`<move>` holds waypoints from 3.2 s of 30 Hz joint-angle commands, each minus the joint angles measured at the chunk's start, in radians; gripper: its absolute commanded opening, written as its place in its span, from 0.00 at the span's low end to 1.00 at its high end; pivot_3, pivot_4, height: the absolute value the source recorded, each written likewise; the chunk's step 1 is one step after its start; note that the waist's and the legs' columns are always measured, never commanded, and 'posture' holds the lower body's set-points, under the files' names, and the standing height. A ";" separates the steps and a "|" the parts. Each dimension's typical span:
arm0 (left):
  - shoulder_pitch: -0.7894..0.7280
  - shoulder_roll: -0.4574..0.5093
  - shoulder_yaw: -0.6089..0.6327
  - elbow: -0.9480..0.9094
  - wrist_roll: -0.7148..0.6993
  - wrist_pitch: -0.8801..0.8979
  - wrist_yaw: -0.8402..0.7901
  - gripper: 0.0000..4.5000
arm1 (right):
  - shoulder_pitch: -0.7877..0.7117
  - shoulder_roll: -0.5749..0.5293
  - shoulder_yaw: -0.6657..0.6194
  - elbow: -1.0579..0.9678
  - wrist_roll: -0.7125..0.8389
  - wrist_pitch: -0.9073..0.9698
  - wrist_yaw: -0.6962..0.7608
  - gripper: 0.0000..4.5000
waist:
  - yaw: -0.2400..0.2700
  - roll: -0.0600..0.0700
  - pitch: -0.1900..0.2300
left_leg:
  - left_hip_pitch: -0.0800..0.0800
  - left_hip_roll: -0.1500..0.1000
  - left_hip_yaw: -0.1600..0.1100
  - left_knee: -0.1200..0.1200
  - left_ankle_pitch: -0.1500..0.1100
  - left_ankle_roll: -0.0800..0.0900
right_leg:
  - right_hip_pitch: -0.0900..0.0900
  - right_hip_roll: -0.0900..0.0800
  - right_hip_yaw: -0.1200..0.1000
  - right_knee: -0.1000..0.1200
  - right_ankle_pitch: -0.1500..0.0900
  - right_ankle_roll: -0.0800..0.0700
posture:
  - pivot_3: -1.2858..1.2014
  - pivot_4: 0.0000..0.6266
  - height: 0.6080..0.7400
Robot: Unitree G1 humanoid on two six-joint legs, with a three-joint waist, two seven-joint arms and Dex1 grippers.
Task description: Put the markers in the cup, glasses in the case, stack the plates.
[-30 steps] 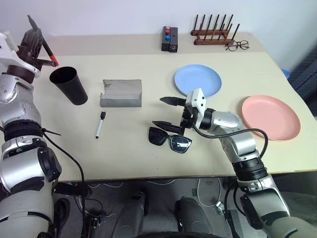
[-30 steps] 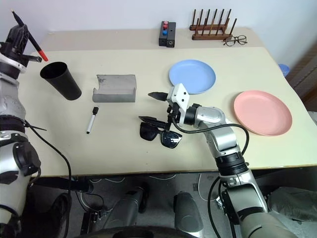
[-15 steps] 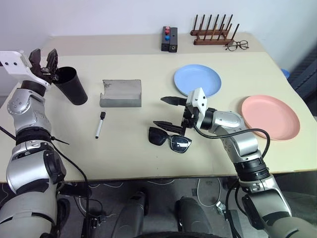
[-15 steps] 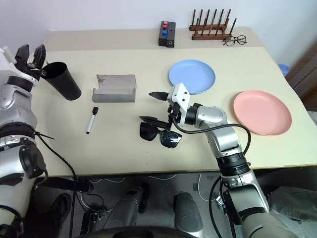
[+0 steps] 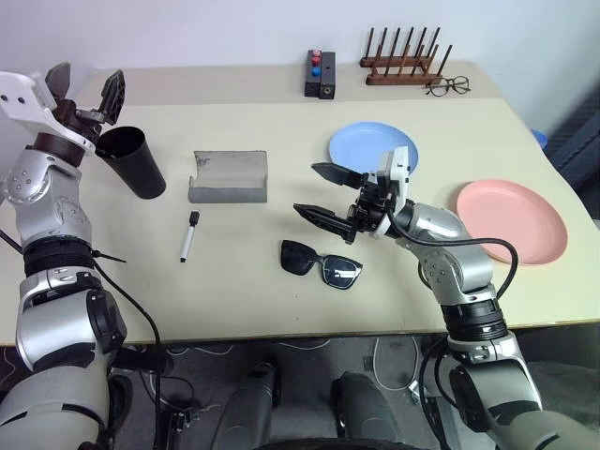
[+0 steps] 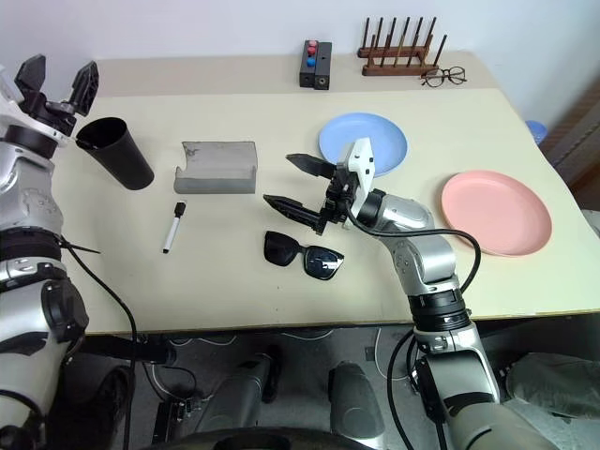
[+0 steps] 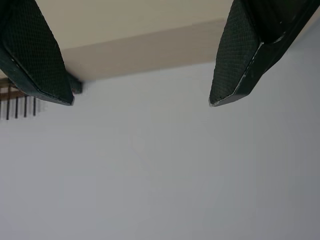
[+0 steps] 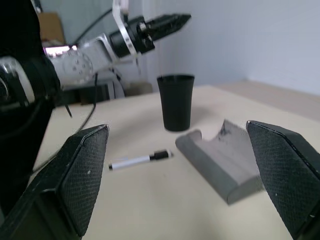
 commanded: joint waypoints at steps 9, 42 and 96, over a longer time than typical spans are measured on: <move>0.206 0.054 -0.146 -0.665 -0.071 0.800 0.111 0.99 | -0.016 -0.074 -0.035 -0.007 -0.026 -0.055 0.030 1.00 | 0.001 0.000 0.000 | 0.000 0.001 0.000 0.000 0.000 0.000 | 0.000 0.001 0.001 0.001 0.000 0.000 | 0.52 0.24 1.00; -0.050 0.025 -0.375 -0.391 -0.020 1.542 0.215 0.99 | 0.001 -0.047 -0.017 0.036 -0.065 -0.101 0.019 1.00 | 0.004 0.000 0.000 | 0.000 0.000 0.000 0.000 0.001 -0.001 | 0.000 0.000 0.002 0.001 0.000 0.000 | 0.52 0.24 1.00; -0.137 0.031 -0.151 -0.338 0.092 0.483 0.079 0.01 | -0.001 -0.042 -0.056 0.018 -0.002 -0.061 -0.016 1.00 | 0.003 0.000 0.000 | 0.000 0.000 0.000 -0.001 0.001 -0.001 | -0.001 0.000 0.001 0.000 0.000 0.000 | 0.52 0.24 1.00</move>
